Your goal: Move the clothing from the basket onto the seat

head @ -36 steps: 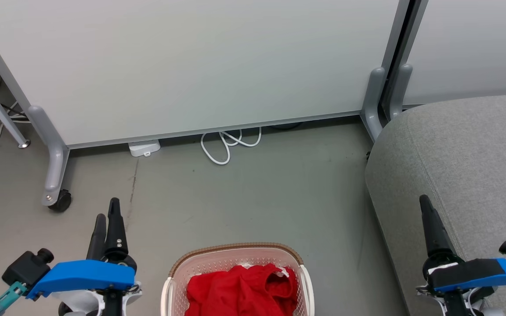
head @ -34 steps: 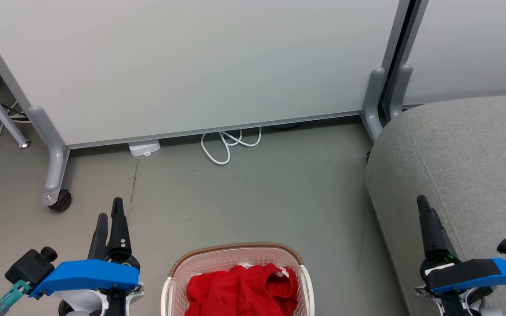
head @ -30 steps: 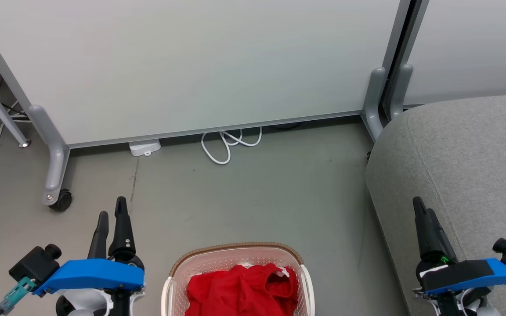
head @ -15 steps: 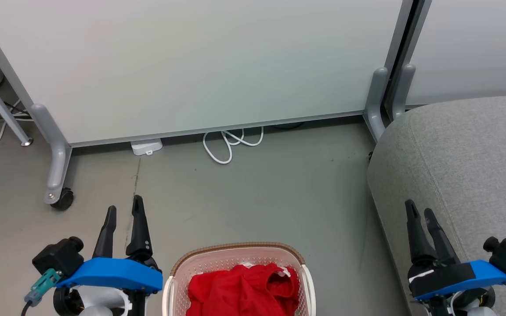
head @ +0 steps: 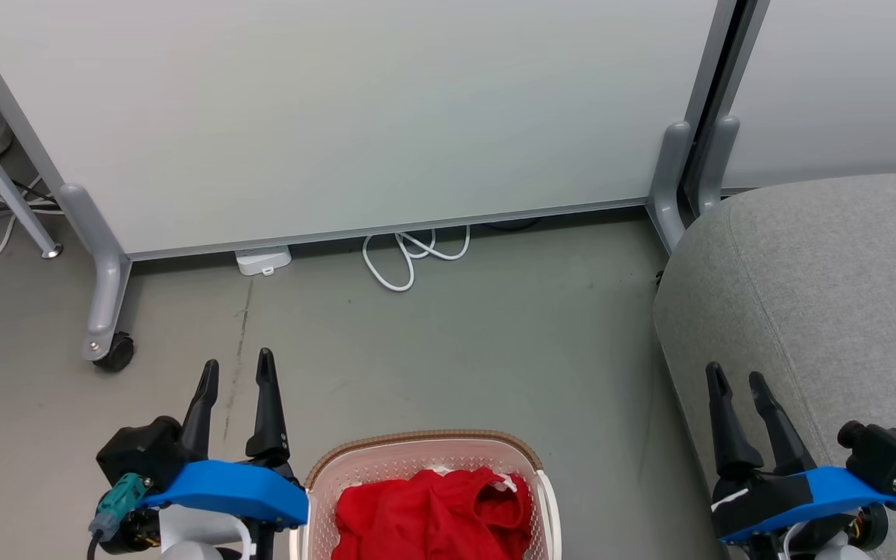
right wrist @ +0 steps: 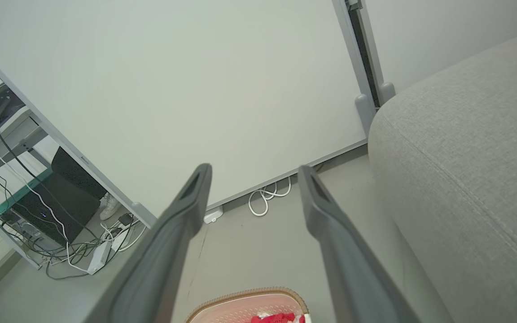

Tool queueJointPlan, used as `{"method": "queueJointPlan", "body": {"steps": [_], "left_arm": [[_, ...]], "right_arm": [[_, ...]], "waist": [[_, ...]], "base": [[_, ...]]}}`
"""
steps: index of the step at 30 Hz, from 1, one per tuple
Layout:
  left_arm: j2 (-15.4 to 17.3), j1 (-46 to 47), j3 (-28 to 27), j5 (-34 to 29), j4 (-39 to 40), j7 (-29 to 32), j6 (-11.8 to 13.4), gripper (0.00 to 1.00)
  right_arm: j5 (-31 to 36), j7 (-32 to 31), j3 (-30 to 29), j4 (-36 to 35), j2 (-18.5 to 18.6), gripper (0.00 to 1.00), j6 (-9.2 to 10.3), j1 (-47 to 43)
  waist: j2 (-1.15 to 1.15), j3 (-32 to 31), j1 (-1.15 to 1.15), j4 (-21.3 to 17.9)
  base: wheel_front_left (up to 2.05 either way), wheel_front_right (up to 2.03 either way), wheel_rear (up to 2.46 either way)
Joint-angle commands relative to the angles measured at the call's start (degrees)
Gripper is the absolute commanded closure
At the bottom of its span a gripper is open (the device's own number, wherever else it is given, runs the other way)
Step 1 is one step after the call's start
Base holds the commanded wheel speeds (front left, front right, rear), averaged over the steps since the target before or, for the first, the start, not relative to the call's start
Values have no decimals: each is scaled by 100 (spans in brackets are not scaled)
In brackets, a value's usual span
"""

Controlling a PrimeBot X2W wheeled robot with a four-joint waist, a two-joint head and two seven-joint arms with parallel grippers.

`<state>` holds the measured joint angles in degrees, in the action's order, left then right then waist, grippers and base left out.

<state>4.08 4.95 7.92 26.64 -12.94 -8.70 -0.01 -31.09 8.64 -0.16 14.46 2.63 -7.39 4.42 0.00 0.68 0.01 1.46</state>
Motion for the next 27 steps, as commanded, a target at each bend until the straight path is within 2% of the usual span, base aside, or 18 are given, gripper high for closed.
{"method": "queueJointPlan", "body": {"steps": [1,27], "left_arm": [[63,136,41,-187,21,-61,49,0],[146,143,448,-1521,-98,-398,260,0]], "right_arm": [[181,65,19,-21,33,0,-11,106],[1586,403,156,176,36,0,-13,116]], "waist": [[0,-1,-1,6],[0,-16,-1,91]], "base": [[0,0,0],[0,0,0]]}}
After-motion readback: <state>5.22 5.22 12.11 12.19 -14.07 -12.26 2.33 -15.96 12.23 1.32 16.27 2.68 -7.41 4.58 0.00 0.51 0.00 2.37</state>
